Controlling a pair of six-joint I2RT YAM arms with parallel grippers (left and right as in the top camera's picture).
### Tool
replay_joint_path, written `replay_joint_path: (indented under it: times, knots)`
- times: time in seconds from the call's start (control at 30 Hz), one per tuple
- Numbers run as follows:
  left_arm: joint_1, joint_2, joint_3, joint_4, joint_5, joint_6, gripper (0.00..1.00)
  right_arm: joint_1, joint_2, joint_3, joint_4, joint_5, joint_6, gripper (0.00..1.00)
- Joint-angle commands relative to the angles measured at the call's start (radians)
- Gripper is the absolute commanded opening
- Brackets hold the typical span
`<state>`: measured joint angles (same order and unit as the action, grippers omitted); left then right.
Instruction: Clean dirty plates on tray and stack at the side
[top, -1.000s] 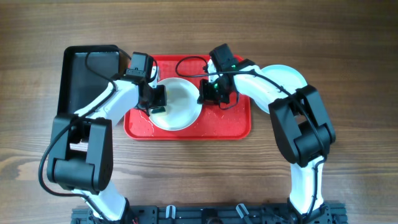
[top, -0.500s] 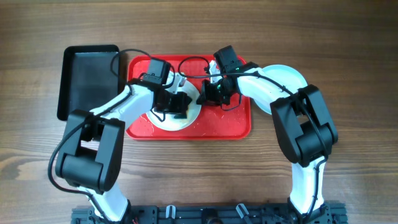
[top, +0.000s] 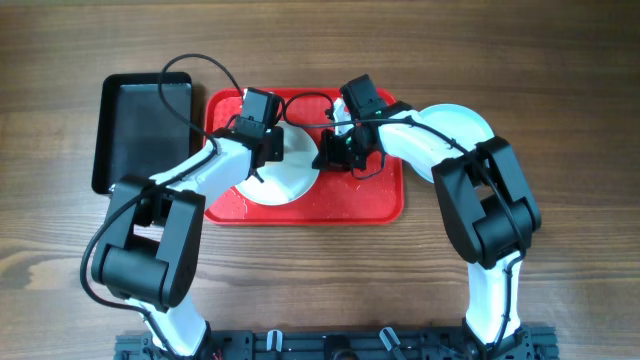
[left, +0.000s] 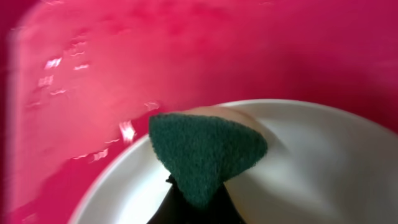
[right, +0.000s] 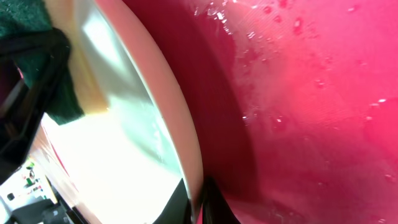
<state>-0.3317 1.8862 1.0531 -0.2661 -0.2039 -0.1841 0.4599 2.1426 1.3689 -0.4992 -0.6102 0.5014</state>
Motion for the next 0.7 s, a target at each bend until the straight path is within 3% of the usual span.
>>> replay_joint_path:
  times: [0.0,0.17,0.3,0.4,0.47,0.67]
  knots:
    - [0.009,0.044,-0.024,-0.098,-0.211,-0.038,0.04,0.013,0.027,-0.025,-0.009,-0.049,-0.003,0.04]
    - [0.009,0.044,-0.024,-0.291,0.031,-0.022,0.04,0.013,0.027,-0.025,-0.006,-0.049,-0.004,0.04]
    - [0.009,0.044,-0.024,-0.462,0.436,0.204,0.04,0.013,0.027,-0.025,-0.005,-0.049,-0.005,0.04]
    - [0.008,0.044,-0.024,-0.514,0.636,0.317,0.04,0.013,0.027,-0.025,-0.003,-0.049,-0.004,0.05]
    - [0.008,0.044,-0.024,-0.509,0.697,0.338,0.04,0.013,0.027,-0.025,-0.003,-0.050,-0.004,0.04]
    - [0.008,0.044,-0.024,-0.333,0.700,0.289,0.04,0.013,0.027,-0.025,-0.011,-0.050,-0.004,0.04]
